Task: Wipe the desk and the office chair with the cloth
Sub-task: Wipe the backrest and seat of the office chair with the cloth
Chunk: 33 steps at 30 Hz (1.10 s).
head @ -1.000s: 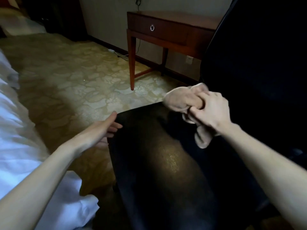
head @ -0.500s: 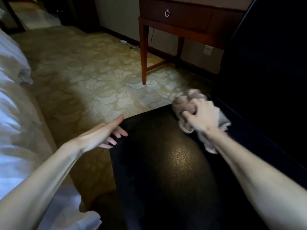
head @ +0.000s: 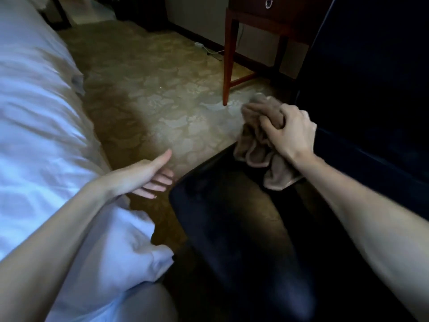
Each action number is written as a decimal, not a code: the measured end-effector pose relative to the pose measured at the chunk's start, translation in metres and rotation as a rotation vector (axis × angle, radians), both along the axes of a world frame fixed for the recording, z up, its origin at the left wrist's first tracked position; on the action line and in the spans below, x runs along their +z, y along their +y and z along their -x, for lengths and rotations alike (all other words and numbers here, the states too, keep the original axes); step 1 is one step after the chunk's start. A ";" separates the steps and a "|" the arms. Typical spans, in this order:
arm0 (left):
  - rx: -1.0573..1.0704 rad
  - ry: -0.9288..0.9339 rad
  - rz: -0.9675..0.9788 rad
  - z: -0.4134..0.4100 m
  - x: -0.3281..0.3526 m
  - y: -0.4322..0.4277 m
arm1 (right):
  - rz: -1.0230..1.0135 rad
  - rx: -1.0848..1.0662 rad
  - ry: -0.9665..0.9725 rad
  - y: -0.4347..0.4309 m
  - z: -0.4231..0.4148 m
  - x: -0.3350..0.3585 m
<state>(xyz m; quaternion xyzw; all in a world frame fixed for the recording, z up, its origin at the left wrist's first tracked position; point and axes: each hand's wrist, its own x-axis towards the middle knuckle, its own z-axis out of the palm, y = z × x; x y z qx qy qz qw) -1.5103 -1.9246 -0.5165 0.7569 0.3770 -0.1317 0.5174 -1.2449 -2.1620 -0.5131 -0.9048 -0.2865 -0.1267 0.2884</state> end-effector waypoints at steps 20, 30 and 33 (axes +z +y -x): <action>-0.264 -0.100 0.486 0.113 -0.032 -0.122 | 0.136 0.388 -0.337 -0.116 0.270 -0.074; -0.177 -0.115 0.275 0.111 -0.062 -0.126 | -0.251 -0.154 -0.236 -0.191 0.282 -0.090; -0.195 -0.112 0.309 0.104 -0.050 -0.147 | -0.318 -0.520 -0.178 -0.169 0.300 -0.097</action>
